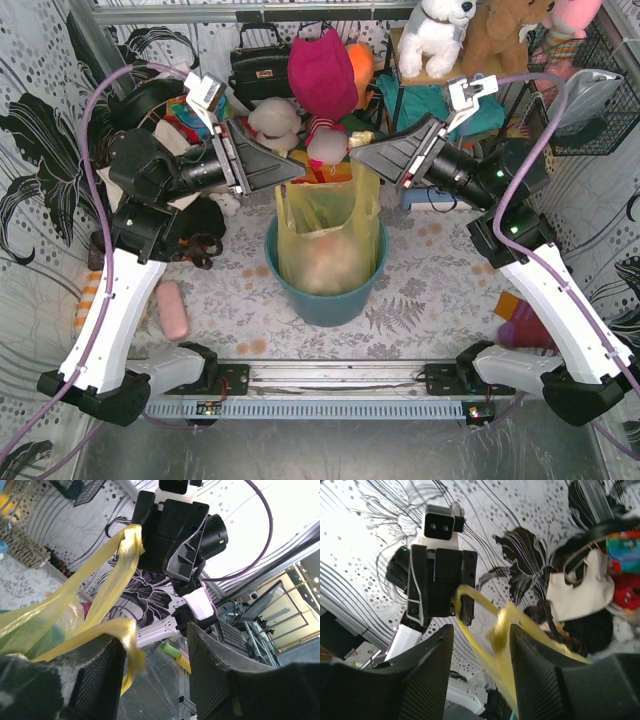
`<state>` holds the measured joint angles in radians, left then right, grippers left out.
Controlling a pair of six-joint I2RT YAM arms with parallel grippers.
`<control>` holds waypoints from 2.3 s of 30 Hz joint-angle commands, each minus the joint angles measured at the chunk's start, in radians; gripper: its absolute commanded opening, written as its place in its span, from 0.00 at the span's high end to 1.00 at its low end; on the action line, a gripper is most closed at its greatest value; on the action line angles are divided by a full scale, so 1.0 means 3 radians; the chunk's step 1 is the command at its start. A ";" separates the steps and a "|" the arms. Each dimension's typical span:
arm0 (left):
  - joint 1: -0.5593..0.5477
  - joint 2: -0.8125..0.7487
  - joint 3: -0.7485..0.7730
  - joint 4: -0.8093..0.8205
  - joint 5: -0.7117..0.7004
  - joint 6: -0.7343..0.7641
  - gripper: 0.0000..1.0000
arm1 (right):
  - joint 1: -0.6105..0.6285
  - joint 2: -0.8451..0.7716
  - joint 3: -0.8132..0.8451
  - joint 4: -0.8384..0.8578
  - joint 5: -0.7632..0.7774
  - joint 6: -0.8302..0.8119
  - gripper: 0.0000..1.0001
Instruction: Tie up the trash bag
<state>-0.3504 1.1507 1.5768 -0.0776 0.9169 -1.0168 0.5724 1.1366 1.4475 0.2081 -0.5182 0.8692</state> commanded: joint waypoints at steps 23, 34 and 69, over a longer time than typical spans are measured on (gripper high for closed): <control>0.0105 -0.0516 0.0660 -0.1069 -0.0241 0.0624 0.22 | -0.0006 -0.0263 0.0336 -0.0963 0.0348 -0.0692 0.50; 0.0102 -0.0362 0.0909 -0.2664 -0.1044 0.1583 0.17 | -0.0006 -0.0184 0.0636 -0.1246 0.0446 -0.0989 0.48; -0.0098 -0.0895 -0.0613 0.0107 -0.0085 0.0120 0.17 | -0.0006 0.0371 0.1332 -0.1689 -0.0025 -0.1956 0.44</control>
<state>-0.3412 0.9134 1.3823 -0.1001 0.9306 -0.9901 0.5724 1.2446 1.8023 -0.3035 -0.5095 0.3519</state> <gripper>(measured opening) 0.823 0.576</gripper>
